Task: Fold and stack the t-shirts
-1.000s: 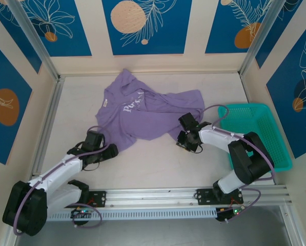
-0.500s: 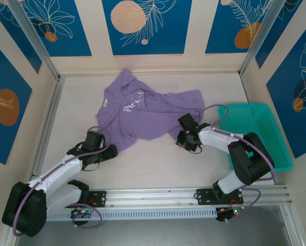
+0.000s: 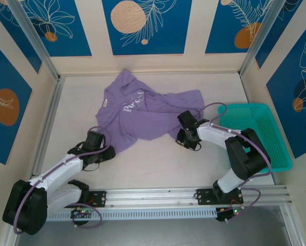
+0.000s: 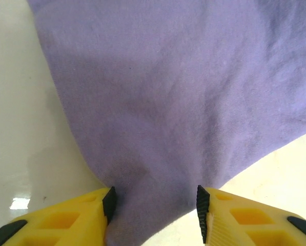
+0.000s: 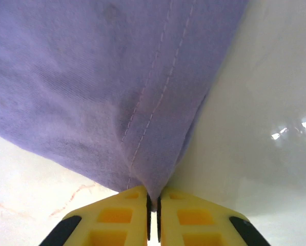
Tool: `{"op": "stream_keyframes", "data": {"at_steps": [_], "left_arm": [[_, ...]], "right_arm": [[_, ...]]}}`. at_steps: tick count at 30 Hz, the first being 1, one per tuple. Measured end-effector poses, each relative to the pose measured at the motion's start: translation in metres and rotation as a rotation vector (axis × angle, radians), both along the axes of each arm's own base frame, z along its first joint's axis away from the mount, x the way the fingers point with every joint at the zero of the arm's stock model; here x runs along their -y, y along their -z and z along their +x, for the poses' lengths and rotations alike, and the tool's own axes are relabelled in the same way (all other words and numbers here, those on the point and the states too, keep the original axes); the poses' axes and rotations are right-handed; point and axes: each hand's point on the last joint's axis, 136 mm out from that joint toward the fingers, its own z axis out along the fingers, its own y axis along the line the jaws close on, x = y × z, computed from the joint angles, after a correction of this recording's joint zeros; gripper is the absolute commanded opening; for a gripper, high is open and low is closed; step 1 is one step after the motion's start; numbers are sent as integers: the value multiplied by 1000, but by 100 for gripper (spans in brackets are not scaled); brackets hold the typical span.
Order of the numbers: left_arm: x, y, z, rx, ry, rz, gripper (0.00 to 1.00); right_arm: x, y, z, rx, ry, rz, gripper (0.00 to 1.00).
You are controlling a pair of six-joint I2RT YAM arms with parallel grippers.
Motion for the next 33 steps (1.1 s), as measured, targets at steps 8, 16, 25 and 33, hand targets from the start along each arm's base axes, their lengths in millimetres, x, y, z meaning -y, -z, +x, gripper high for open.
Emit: {"op": "stream_keyframes", "data": {"at_steps": [8,16,25,33], "left_arm": [[1,-1,2,9,12,3,2],[5,-27,16,60,0,-11,0],[18,-98,58,155,-90,-120,16],[9,-114,134,133,-219,-148,39]], "right_arm": [[-3,-4,16,49,-18,11,0],[0,-52,18,168,-60,59,0],[37,-109,19,283,-22,129,0],[59,-114,53,289,1,96,0]]}}
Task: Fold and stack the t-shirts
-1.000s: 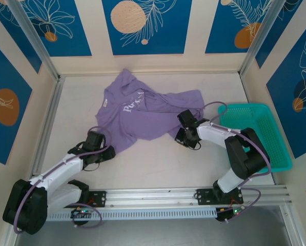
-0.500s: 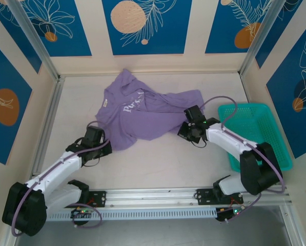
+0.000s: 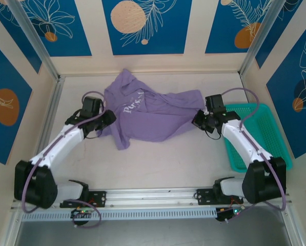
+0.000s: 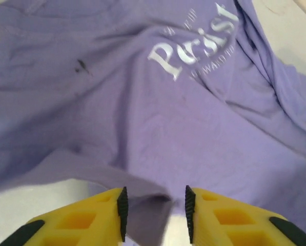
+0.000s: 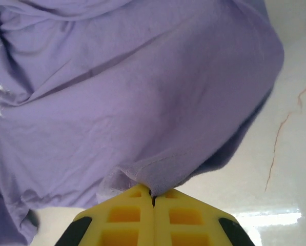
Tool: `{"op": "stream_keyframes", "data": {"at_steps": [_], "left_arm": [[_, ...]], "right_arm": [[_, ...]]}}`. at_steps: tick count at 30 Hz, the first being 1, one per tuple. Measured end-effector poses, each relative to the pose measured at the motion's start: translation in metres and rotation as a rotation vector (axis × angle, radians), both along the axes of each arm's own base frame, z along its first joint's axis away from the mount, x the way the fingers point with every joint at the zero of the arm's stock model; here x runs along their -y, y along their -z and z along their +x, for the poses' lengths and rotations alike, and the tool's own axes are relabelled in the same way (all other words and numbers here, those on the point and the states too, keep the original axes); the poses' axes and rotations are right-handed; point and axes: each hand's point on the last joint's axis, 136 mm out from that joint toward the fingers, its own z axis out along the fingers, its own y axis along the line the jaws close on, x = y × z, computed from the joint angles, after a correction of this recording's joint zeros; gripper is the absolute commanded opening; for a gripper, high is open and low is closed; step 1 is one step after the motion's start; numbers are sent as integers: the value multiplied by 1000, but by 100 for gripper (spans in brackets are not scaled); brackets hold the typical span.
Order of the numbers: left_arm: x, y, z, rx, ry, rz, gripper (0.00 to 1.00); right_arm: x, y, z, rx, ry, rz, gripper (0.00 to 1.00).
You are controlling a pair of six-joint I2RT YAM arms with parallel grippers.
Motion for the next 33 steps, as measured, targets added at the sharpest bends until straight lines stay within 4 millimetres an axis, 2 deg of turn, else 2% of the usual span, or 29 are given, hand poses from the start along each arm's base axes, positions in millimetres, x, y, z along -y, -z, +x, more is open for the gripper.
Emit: {"op": "stream_keyframes", "data": {"at_steps": [4,5,7,8,10,15,19,22,25,29,33], "left_arm": [[-16,34,27,-114,-56,9,39],[-18,38,32,-126,-56,7,43],[-20,41,35,-135,-52,9,59],[-21,39,33,-134,-50,11,64],[-23,29,28,-109,-52,13,65],[-26,-1,-3,-10,-33,-3,63],[-16,5,-16,-20,31,-35,51],[-3,22,-10,-62,97,-50,45],[9,34,1,-96,159,-28,47],[28,33,21,-82,233,15,45],[34,39,34,-84,268,47,42]], "right_arm": [[10,27,4,-74,15,-34,0],[12,30,5,-84,19,-41,0],[15,33,6,-86,27,-55,0],[16,34,7,-84,29,-56,0],[16,33,9,-73,31,-56,0],[15,32,13,-52,30,-50,0],[14,36,12,-51,27,-44,0],[12,36,13,-48,22,-34,0],[11,35,13,-41,18,-25,0],[9,31,14,-21,14,-14,0],[6,28,15,-10,6,1,0]]}}
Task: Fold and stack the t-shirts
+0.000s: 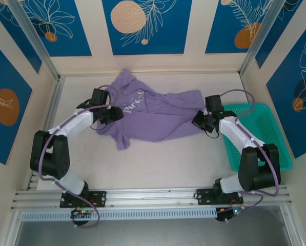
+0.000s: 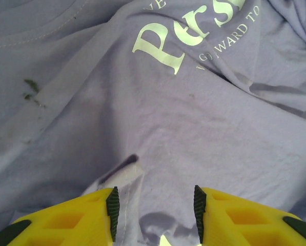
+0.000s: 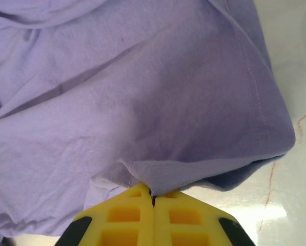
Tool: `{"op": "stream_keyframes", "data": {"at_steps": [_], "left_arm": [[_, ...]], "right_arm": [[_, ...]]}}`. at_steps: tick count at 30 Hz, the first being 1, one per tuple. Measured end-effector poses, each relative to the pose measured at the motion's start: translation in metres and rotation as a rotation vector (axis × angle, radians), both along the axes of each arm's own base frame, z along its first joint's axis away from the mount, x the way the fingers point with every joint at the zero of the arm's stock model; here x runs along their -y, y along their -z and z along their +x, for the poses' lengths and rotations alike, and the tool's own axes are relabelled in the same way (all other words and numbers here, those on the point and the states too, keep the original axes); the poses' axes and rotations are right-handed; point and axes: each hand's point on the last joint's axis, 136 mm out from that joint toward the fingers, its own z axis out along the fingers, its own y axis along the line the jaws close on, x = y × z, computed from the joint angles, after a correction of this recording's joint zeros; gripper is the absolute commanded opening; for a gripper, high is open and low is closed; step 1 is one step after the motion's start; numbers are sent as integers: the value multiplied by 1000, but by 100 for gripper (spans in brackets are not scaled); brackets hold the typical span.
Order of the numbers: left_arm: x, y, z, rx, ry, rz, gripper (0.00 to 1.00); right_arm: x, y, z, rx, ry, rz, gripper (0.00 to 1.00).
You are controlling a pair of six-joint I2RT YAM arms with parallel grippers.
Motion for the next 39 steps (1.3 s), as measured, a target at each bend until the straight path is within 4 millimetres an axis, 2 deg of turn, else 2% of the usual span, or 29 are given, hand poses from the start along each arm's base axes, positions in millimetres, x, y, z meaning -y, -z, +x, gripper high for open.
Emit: {"op": "stream_keyframes", "data": {"at_steps": [4,11,16,22,26,34,39], "left_arm": [[-4,16,3,-18,16,67,43],[-6,28,0,-36,44,130,42],[-3,35,-2,-48,61,140,33],[-1,35,-2,-45,76,145,20],[-1,35,-3,-45,78,146,8],[-1,34,-2,-43,81,150,4],[4,26,-7,-30,93,165,0]], "right_arm": [[-1,0,-1,-1,-4,6,0],[-3,0,-1,-2,-10,17,0],[-4,1,-2,-6,-13,23,0],[-4,1,-3,-7,-14,25,0],[-5,1,-3,-6,-14,25,0],[-4,0,-2,-2,-13,26,0],[-5,-1,-3,-2,-14,29,0]]}}
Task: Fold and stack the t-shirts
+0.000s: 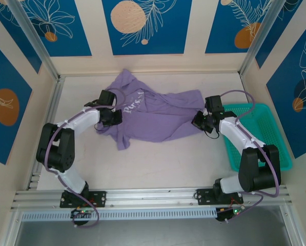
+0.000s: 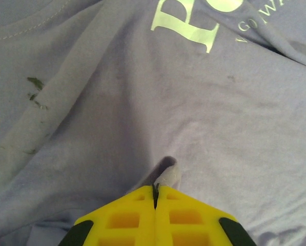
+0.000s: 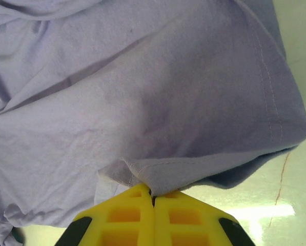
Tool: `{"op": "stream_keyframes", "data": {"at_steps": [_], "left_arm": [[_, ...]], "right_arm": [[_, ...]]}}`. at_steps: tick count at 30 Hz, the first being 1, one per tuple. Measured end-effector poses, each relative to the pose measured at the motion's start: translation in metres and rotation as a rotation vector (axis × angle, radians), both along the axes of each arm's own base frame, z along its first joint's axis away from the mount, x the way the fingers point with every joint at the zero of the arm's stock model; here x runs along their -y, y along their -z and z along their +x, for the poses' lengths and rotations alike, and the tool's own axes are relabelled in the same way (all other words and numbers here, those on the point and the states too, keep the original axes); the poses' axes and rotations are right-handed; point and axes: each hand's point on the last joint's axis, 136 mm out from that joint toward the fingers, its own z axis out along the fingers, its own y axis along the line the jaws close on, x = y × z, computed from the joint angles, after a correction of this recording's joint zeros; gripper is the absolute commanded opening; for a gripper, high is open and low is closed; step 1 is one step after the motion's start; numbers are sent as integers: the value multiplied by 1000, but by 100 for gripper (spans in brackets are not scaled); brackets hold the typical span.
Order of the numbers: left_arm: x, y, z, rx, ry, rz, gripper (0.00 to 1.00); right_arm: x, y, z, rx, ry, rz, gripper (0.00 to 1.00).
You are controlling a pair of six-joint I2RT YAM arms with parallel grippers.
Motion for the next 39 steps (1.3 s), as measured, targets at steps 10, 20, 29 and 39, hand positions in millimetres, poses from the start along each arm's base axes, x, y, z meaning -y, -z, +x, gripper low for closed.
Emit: {"op": "stream_keyframes", "data": {"at_steps": [10,20,29,39], "left_arm": [[15,-84,-32,189,-1,-45,0],[-43,-160,-126,404,-179,-176,0],[-79,-180,-164,483,-304,-192,0],[-65,-247,-38,481,-404,-187,0]], "right_arm": [[-3,-9,-3,22,-15,22,0],[0,-81,-52,229,-25,92,0],[7,-83,-84,181,30,127,0],[-13,-144,48,182,63,228,0]]}}
